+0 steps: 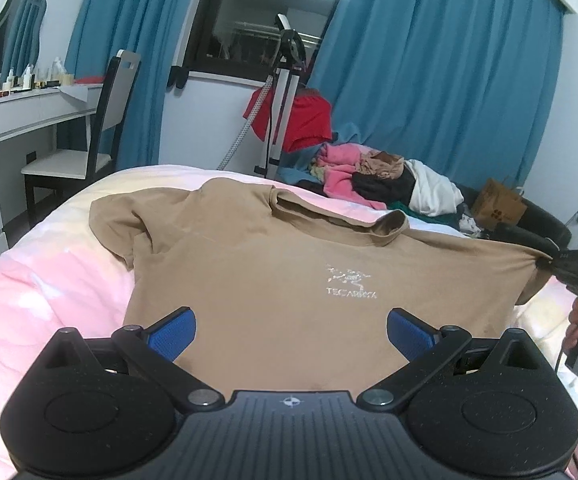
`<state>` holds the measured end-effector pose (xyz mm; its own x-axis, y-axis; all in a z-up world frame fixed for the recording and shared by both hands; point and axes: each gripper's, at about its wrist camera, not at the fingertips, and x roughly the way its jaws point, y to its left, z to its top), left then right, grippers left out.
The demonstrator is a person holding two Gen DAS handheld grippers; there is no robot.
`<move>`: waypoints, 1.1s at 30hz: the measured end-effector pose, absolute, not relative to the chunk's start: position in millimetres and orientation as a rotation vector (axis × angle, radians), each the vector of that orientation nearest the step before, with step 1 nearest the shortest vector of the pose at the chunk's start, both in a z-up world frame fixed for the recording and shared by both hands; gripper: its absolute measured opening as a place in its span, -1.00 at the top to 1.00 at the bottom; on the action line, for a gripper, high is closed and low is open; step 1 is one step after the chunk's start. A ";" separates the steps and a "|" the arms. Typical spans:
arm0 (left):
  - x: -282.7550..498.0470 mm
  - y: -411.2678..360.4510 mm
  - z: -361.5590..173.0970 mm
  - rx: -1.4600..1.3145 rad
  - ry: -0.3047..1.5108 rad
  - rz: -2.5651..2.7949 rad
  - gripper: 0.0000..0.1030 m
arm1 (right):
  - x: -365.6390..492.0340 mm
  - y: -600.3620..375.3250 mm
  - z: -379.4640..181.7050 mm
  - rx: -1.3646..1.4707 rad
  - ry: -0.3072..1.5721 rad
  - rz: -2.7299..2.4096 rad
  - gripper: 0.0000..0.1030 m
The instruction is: Fold clothes
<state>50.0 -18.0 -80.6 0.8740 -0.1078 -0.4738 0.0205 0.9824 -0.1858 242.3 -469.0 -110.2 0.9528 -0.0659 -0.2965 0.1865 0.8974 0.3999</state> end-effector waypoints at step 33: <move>84.6 -18.8 -122.9 -0.261 0.639 -0.043 -0.99 | 302.7 -444.7 -197.1 1.101 0.432 -0.104 -0.82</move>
